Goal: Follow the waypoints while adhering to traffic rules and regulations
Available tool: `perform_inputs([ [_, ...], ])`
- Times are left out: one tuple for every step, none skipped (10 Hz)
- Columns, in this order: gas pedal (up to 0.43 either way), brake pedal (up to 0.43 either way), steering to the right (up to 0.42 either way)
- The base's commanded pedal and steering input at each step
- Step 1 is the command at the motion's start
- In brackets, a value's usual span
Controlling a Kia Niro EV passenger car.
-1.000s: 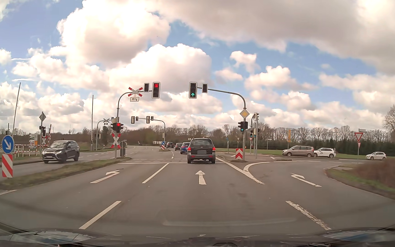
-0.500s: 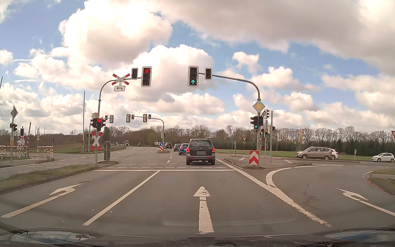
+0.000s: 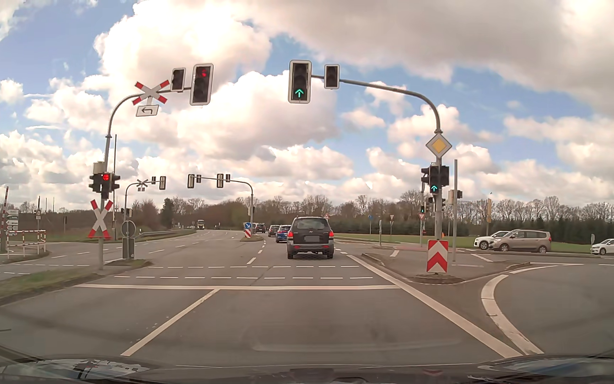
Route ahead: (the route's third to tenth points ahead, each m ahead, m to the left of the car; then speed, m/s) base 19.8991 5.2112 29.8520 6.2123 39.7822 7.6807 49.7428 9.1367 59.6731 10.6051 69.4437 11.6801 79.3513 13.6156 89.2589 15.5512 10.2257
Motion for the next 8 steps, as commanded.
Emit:
perform_inputs([
  [0.177, 0.000, -0.011],
  [0.177, 0.000, -0.011],
  [0.177, 0.000, -0.011],
  [0.177, 0.000, -0.011],
  [0.177, 0.000, -0.011],
  [0.177, 0.000, -0.011],
  [0.177, 0.000, -0.011],
  [0.177, 0.000, -0.011],
])
